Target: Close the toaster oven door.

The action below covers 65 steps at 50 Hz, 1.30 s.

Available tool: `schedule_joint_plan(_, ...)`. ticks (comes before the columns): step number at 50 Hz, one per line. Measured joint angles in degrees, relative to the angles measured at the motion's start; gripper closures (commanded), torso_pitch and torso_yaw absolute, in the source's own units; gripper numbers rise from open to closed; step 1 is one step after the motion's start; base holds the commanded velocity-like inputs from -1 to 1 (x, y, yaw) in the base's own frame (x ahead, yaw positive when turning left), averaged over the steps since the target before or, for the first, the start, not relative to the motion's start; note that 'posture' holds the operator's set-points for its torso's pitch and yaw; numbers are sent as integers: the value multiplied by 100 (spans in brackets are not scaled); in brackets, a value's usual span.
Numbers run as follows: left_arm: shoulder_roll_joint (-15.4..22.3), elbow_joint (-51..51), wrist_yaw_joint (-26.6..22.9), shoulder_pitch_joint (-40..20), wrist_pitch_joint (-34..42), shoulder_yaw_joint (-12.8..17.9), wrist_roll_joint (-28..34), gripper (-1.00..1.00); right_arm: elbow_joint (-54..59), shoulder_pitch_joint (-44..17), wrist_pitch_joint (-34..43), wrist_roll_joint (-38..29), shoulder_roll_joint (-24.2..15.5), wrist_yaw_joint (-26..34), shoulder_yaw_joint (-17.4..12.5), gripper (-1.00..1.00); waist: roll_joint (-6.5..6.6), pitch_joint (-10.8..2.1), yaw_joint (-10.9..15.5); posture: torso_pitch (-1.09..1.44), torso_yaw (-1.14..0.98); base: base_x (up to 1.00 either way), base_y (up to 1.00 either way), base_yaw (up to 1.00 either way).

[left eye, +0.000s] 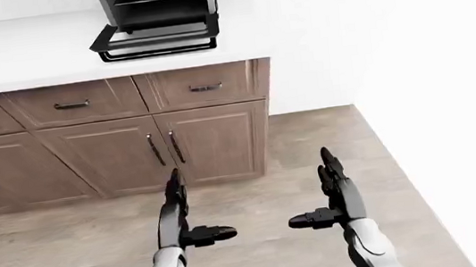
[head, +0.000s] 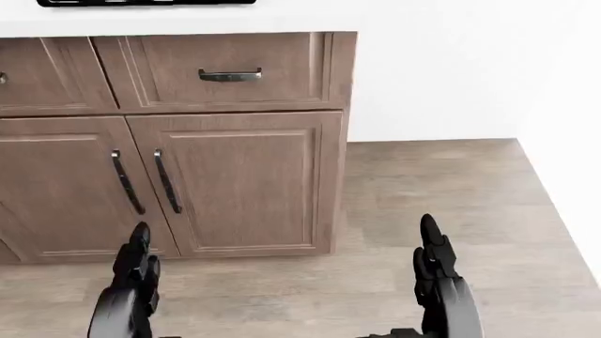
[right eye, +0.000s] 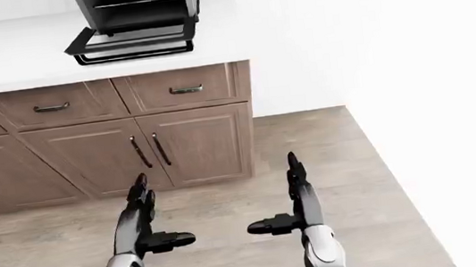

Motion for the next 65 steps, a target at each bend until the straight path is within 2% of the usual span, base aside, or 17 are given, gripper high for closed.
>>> schedule_joint_plan(1,10,-229,-12,18,182,4,-31,-100,-100,2,-3,7,-16,23,16,-100,-26,-55,-8,0,0,0,0,0)
schedule_joint_plan(3,31,-747,-32,-114,525,38,-110,-100,-258,-149,-111,-30,-41,27,5,-100,-24,-329,23,0,0,0,0,0)
schedule_joint_plan(5,62,-874,-53,-167,575,37,-106,-100,-153,-238,-193,-96,-7,-42,12,-100,-54,-228,33,0,0,0,0,0)
schedule_joint_plan(7,60,-917,-81,-88,622,28,-61,-100,-98,-235,-97,-140,-8,-114,18,-100,-37,-300,37,0,0,0,0,0)
schedule_joint_plan(10,39,-1003,-73,-99,802,90,-74,-100,-290,-263,241,-114,-18,-207,-47,-100,-18,-299,47,0,0,0,0,0)
schedule_joint_plan(13,120,-1263,-32,-213,1130,271,-220,-100,-459,-286,118,-383,-165,-192,52,-100,-18,-313,41,0,0,0,0,0)
schedule_joint_plan(17,326,-1854,-72,-449,1779,624,-411,-100,-1193,-593,790,-352,-292,125,-190,-100,-3,-351,43,0,0,0,0,0)
schedule_joint_plan(24,507,-2358,-160,-769,2054,897,-491,-100,-1917,-1219,1483,-165,-571,364,-665,-100,-23,-470,54,0,0,0,0,0)
schedule_joint_plan(28,745,-2480,-65,-1043,2497,1261,-717,-100,-2139,-1433,2057,-9,-746,378,-839,-100,-27,-388,41,0,0,0,0,0)
schedule_joint_plan(31,1164,-2718,81,-1472,3051,1719,-1012,-100,-2458,-1818,2635,148,-952,327,-1009,-100,-12,-319,28,0,0,0,0,0)
schedule_joint_plan(35,1717,-3092,313,-1945,3510,2216,-1381,-100,-2929,-2340,3112,288,-1336,245,-1246,-100,19,-326,35,0,0,0,0,0)
schedule_joint_plan(38,2024,-3208,442,-2140,3660,2397,-1608,-100,-3068,-2621,3297,456,-1565,233,-1417,-100,34,-337,39,0,0,0,0,0)
schedule_joint_plan(46,2653,-3138,691,-2473,4154,2637,-2118,-100,-2674,-3143,3587,770,-2207,279,-1658,-100,47,-221,23,0,0,0,0,0)
schedule_joint_plan(53,3109,-3103,742,-2749,4392,2745,-2384,-100,-2501,-3338,3587,824,-2374,357,-1553,-100,73,-181,9,0,0,0,0,0)
schedule_joint_plan(57,3210,-3015,772,-2728,4373,2817,-2439,-100,-2417,-3444,3651,845,-2468,387,-1633,-100,132,-215,9,0,0,1,13,0)
schedule_joint_plan(63,3251,-3105,766,-2751,4342,2737,-2497,-100,-2547,-3563,3757,895,-2569,306,-1709,-100,410,-221,-49,0,0,5,18,0)
schedule_joint_plan(65,3260,-3087,776,-2732,4345,2786,-2498,-100,-2621,-3548,3747,925,-2543,326,-1628,-100,320,-191,-19,0,0,6,18,0)
